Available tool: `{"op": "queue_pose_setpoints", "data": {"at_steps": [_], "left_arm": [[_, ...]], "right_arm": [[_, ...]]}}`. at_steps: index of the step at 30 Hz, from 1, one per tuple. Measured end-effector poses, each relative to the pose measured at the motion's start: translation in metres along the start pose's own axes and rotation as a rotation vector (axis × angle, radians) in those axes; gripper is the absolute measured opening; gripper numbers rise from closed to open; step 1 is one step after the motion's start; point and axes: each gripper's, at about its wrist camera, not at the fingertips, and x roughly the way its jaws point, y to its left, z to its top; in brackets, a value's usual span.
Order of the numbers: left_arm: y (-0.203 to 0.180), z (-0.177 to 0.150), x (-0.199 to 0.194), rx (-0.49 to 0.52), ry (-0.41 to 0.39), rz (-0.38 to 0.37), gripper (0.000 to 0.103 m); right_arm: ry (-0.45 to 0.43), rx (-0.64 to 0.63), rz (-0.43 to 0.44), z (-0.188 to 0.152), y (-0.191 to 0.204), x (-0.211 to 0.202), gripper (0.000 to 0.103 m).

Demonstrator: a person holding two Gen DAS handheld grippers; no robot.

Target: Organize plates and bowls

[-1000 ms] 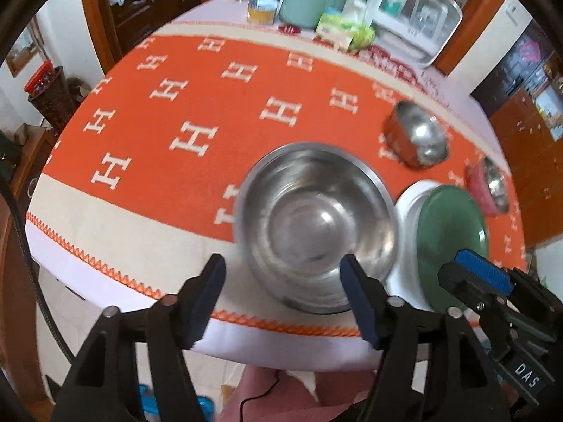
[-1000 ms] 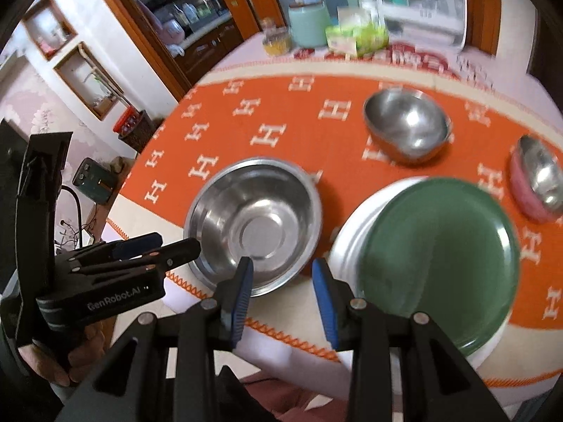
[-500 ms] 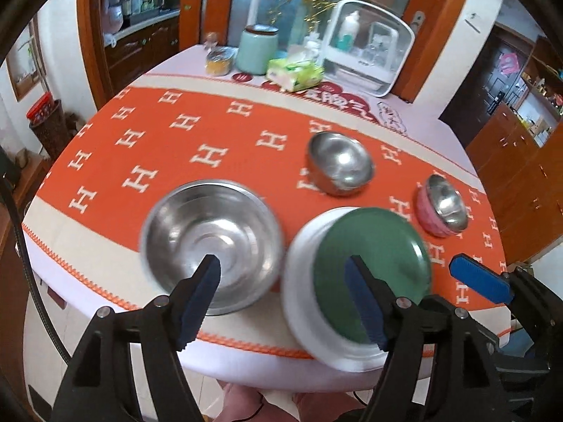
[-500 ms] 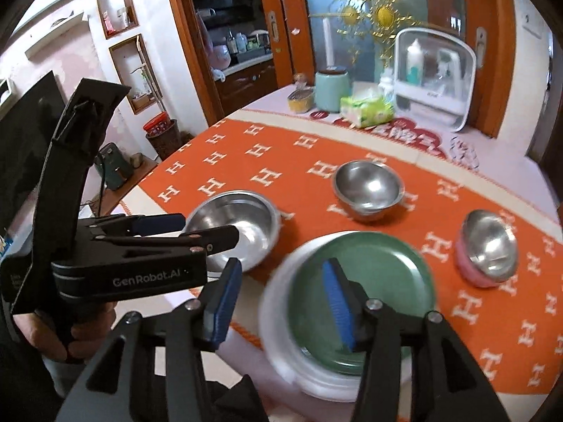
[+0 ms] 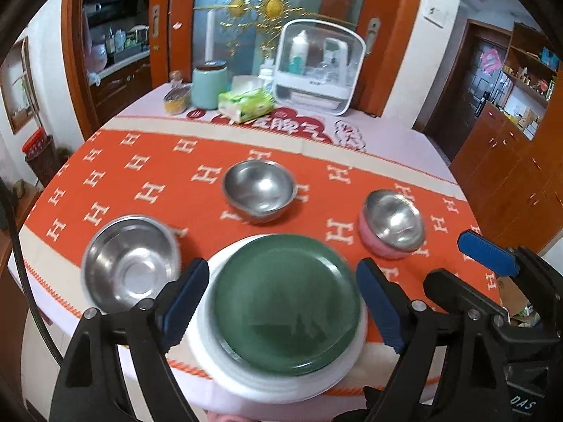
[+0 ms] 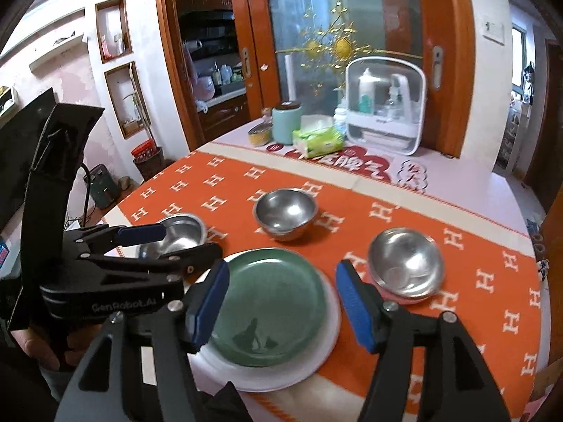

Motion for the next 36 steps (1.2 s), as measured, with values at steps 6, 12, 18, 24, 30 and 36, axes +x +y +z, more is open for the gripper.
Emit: {"op": "queue_pose_setpoints", "data": {"at_steps": [6,12,18,24,30,36], "left_arm": [[-0.04,0.006,0.011,0.011,-0.017,0.008,0.085],[-0.071,0.017,0.025,0.02,-0.016,0.011,0.085],[-0.091,0.029,0.047,0.036,0.011,0.014,0.085],[-0.104,0.041,0.076,0.044,0.075,-0.014,0.085],[-0.112,0.048,0.113,0.049,0.156,-0.014,0.085],[-0.114,0.049,0.158,0.047,0.274,0.03,0.085]], "right_arm": [[-0.015,0.001,0.003,-0.002,-0.041,-0.007,0.064],[-0.019,0.022,0.003,-0.001,-0.077,-0.006,0.064],[-0.01,0.047,-0.011,0.001,-0.107,0.003,0.064],[0.018,0.097,-0.021,-0.002,-0.136,0.02,0.064],[0.07,0.156,-0.041,-0.007,-0.161,0.041,0.064],[0.156,0.258,-0.041,-0.02,-0.189,0.068,0.064]]}}
